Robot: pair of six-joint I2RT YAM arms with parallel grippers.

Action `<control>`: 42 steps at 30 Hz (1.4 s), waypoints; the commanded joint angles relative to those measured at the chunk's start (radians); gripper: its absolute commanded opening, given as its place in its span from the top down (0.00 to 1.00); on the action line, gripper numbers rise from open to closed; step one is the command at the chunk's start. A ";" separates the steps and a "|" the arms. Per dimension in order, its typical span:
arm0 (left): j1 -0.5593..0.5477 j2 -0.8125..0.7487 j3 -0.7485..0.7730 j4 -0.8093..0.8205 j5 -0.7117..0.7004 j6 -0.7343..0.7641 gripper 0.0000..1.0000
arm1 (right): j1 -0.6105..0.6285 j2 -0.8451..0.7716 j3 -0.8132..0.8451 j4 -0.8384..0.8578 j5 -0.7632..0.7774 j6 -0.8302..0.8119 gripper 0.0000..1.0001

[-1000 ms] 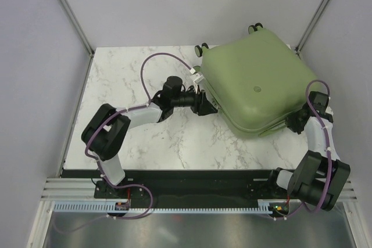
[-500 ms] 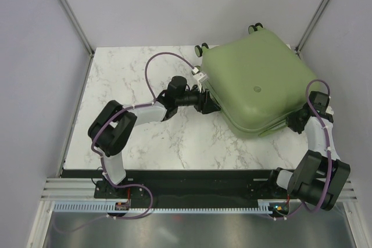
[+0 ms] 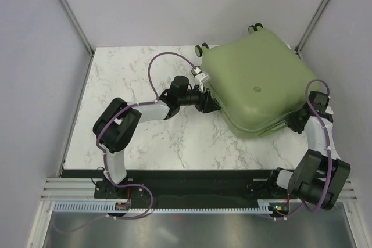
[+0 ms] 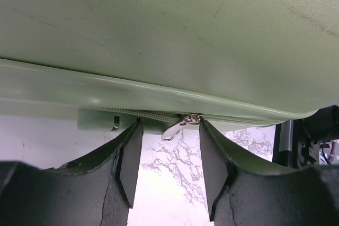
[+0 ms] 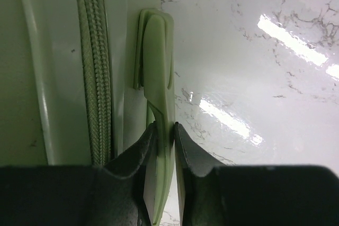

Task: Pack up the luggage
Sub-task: Zip the luggage at the center of the board.

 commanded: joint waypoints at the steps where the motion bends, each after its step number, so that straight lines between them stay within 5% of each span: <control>1: -0.006 0.024 0.060 0.026 0.007 0.050 0.48 | 0.011 0.012 0.014 0.068 -0.034 -0.004 0.75; 29: -0.029 0.007 0.021 0.081 0.081 -0.023 0.52 | 0.011 0.012 -0.008 0.071 -0.039 -0.024 0.75; 42: -0.059 0.001 0.027 0.028 0.058 -0.004 0.88 | 0.011 0.004 -0.014 0.077 -0.042 -0.020 0.75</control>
